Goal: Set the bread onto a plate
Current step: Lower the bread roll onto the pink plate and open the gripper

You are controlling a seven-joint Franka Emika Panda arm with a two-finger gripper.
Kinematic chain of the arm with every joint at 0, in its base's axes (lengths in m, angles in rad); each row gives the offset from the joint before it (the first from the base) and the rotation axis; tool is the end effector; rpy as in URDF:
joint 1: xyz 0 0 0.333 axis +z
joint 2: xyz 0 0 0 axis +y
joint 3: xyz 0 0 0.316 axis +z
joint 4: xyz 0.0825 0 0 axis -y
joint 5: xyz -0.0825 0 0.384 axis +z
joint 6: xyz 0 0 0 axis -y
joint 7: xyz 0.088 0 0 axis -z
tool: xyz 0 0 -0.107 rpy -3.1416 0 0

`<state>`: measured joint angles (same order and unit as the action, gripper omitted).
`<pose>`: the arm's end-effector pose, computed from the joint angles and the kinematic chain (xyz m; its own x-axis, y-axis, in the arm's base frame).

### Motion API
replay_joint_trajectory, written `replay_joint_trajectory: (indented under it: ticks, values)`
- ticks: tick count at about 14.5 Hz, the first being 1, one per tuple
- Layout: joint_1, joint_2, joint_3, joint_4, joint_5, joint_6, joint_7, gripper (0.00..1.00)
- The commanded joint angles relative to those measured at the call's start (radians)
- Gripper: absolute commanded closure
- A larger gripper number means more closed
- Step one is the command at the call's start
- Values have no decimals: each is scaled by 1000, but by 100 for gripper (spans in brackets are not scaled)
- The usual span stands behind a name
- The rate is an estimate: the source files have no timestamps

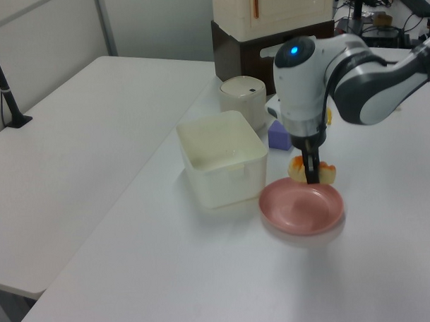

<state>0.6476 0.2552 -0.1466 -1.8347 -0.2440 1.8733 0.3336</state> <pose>0.5311 0.2751 0.3798 0.9617 0.2414 -0.1298 0.2703 -0.9132 0.3050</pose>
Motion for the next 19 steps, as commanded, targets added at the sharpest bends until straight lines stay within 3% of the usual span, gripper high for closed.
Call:
replay_joint_trajectory:
  ticks: [1, 2, 3, 4, 6, 7, 8, 14, 19]
  values:
    - [6, 74, 32, 55, -24, 18, 67, 100]
    - [6, 82, 33, 58, -29, 18, 70, 100]
    - [6, 84, 33, 58, -29, 17, 70, 83]
    - [4, 84, 33, 58, -29, 17, 70, 74]
    - [3, 82, 35, 61, -29, 7, 70, 34]
    - [3, 81, 39, 66, -28, 6, 71, 6]
    - [0, 79, 41, 72, -29, 0, 67, 0]
    - [-43, 0, 41, 80, -15, -98, -43, 0]
    - [-170, -92, 41, 80, -12, -175, -219, 0]
